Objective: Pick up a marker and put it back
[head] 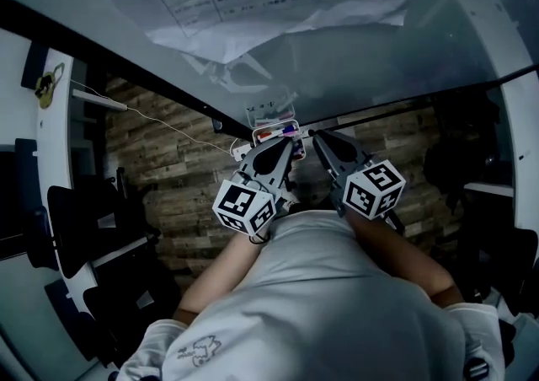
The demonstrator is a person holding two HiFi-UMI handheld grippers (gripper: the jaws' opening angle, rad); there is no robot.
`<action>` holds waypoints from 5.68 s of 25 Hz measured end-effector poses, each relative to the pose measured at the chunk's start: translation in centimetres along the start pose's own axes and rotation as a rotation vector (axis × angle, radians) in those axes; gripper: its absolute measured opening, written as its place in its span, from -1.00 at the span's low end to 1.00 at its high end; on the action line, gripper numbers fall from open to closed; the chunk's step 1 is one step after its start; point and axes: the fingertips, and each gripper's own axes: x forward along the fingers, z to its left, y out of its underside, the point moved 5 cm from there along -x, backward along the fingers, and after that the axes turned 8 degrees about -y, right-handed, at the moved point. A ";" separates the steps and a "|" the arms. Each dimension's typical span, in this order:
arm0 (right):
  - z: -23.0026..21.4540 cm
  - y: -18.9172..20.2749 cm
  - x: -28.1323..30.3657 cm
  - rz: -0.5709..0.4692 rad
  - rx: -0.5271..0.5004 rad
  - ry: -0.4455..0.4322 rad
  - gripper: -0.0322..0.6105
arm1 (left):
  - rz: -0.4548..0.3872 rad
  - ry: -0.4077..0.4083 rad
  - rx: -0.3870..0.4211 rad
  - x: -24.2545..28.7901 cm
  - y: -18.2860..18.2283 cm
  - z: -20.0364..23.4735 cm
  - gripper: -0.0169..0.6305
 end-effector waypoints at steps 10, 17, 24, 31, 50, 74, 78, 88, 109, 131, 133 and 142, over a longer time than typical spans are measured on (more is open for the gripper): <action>-1.7 1.3 0.7 0.050 0.040 0.002 -0.86 | 0.058 -0.001 -0.013 1.2 1.5 0.1 -0.93; -2.2 2.0 1.2 0.066 0.077 0.000 -0.86 | 0.078 -0.003 -0.021 1.6 2.0 0.5 -0.93; -2.7 2.8 1.4 0.083 0.102 0.012 -0.82 | 0.096 -0.003 -0.029 1.9 2.5 0.7 -0.93; -3.1 3.5 1.8 0.101 0.118 0.013 -0.69 | 0.110 -0.008 -0.035 2.1 3.0 1.0 -0.93; -3.8 4.1 3.1 0.132 0.131 0.016 -0.63 | 0.131 -0.025 -0.046 2.4 3.5 2.1 -0.93; -3.2 3.9 2.8 0.129 0.101 0.017 -0.66 | 0.121 -0.040 -0.050 1.5 3.5 1.9 -0.93; -2.8 3.5 2.6 0.119 0.086 0.013 -0.66 | 0.110 -0.045 -0.046 1.1 3.2 1.7 -0.93; -1.4 2.5 2.2 0.093 0.050 -0.025 -0.66 | 0.061 -0.069 -0.029 -0.4 2.1 1.3 -0.93; 3.3 -3.3 1.8 0.032 -0.163 -0.114 -0.66 | -0.142 -0.107 0.045 -3.3 -4.1 0.6 -0.93; 7.0 -4.5 3.0 -0.003 -0.251 -0.121 -0.67 | -0.219 -0.082 0.057 -6.4 -6.1 1.5 -0.93; 7.5 -4.3 3.1 -0.005 -0.251 -0.113 -0.67 | -0.226 -0.074 0.036 -7.0 -6.2 1.8 -0.93; 9.9 -2.3 2.5 -0.018 -0.276 -0.072 -0.67 | -0.210 -0.059 0.013 -9.5 -4.7 2.4 -0.93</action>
